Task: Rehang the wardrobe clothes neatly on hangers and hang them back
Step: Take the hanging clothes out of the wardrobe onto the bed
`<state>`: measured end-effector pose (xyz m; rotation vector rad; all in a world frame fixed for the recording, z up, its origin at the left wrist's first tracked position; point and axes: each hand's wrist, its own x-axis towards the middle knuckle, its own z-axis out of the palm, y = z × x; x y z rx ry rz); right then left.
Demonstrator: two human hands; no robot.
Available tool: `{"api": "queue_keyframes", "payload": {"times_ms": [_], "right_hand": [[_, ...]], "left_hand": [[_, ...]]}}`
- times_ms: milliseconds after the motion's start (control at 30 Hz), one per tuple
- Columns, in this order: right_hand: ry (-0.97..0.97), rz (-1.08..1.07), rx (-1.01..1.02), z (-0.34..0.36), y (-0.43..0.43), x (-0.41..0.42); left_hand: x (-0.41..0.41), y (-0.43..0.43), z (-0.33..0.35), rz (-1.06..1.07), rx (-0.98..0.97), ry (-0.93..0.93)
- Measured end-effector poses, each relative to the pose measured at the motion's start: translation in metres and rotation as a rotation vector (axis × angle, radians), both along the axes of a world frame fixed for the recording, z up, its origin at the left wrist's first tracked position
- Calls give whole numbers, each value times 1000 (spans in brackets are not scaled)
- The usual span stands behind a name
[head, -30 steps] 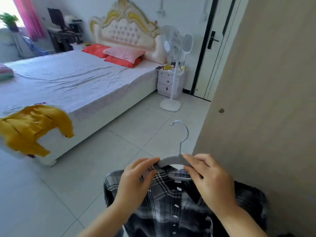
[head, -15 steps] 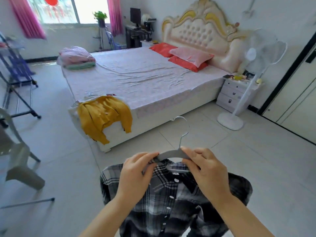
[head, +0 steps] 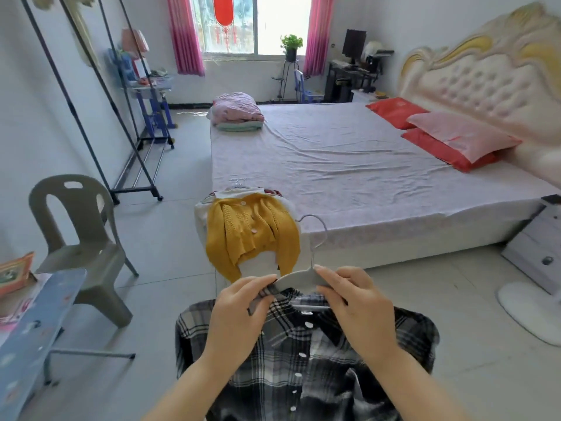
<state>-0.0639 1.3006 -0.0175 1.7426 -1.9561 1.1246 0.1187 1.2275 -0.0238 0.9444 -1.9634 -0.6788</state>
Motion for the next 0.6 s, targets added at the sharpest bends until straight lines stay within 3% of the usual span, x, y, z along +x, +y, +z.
{"api": "queue_keyframes", "payload": {"times_ms": [200,600], "right_hand": [[-56,107,33,5,-111,-43],[-73,179,51,-10,-366,-99]], "left_hand": [[-38,-90,3,123,63,-13],[-94,-333,-23,177,97,17]]}}
